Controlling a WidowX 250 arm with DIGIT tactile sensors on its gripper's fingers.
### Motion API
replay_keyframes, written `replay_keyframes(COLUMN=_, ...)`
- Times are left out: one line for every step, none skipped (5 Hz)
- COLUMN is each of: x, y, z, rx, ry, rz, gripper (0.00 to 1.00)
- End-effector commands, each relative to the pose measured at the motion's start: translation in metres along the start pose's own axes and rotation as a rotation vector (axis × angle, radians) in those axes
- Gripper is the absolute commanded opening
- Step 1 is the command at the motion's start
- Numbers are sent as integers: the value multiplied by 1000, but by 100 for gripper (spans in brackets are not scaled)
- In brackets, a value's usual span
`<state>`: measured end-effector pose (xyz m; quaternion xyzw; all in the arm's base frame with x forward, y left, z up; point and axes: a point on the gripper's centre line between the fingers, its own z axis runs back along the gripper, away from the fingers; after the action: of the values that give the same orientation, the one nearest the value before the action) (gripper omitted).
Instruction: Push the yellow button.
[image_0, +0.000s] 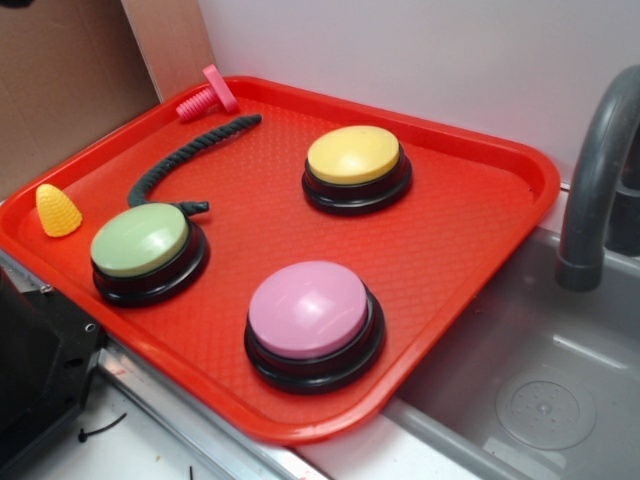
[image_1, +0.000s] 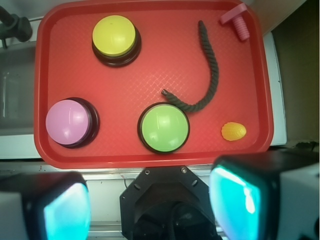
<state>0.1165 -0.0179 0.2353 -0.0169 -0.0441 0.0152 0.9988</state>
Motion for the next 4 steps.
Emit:
replay_keyframes(x=0, y=0, z=0, rx=0, ry=0, rz=0, gripper=100)
replay_keyframes(x=46, y=-22, z=-46, rx=62, ry=-21, rz=-58, gripper=100)
replay_keyframes(x=98, y=-27, z=-84, rx=23, ry=-167, rz=6, gripper=100)
replay_keyframes(x=144, y=-27, z=-118, rx=-65, ry=-188, rz=-2, gripper=100)
